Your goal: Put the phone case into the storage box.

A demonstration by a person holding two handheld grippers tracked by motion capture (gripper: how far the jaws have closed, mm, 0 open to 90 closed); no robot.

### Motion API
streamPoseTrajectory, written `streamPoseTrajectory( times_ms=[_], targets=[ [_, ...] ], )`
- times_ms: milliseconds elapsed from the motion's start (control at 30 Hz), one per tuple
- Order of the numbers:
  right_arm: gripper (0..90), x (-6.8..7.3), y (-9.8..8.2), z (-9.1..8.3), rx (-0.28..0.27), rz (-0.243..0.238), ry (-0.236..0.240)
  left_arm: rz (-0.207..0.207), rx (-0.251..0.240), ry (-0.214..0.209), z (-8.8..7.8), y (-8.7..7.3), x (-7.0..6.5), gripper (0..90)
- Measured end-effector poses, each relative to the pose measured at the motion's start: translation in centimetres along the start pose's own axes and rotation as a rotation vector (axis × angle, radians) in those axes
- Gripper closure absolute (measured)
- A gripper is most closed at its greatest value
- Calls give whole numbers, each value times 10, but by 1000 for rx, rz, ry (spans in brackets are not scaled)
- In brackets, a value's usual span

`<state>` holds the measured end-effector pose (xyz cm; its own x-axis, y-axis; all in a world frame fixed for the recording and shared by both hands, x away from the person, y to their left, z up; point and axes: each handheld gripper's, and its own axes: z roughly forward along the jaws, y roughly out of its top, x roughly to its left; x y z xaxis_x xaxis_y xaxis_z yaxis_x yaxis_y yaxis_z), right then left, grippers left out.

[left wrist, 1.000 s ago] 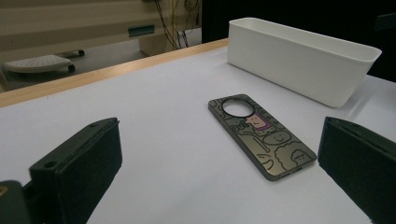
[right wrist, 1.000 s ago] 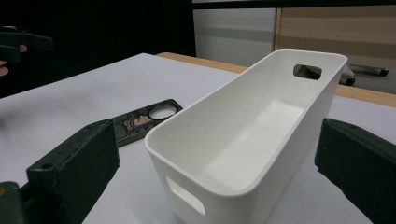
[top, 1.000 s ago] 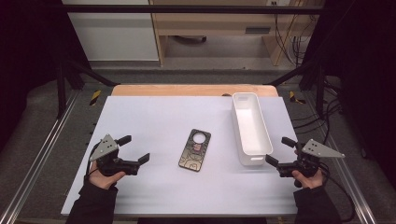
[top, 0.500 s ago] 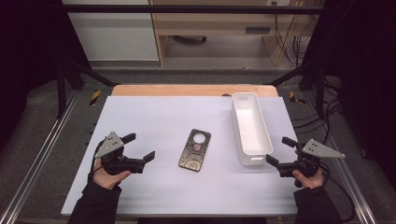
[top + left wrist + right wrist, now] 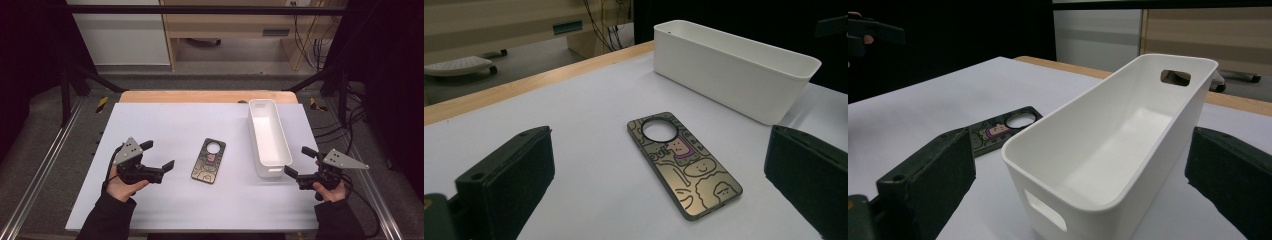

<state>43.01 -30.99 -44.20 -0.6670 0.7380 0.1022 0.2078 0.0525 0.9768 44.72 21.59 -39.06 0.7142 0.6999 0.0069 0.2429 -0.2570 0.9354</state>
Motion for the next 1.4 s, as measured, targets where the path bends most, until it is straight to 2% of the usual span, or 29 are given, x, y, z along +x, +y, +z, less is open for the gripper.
streamPoseTrajectory(
  times_ms=[400, 900, 1400],
  targets=[
    [4, 0, 0, 0, 1, 1, 1, 11, 41, -27, 30, 13, -12, 0],
    [4, 0, 0, 0, 0, -3, 0, 22, 91, -34, 64, 26, -20, 0],
    [4, 0, 0, 0, 2, -5, 1, 32, 131, -35, 89, 37, -26, 0]
  ],
)
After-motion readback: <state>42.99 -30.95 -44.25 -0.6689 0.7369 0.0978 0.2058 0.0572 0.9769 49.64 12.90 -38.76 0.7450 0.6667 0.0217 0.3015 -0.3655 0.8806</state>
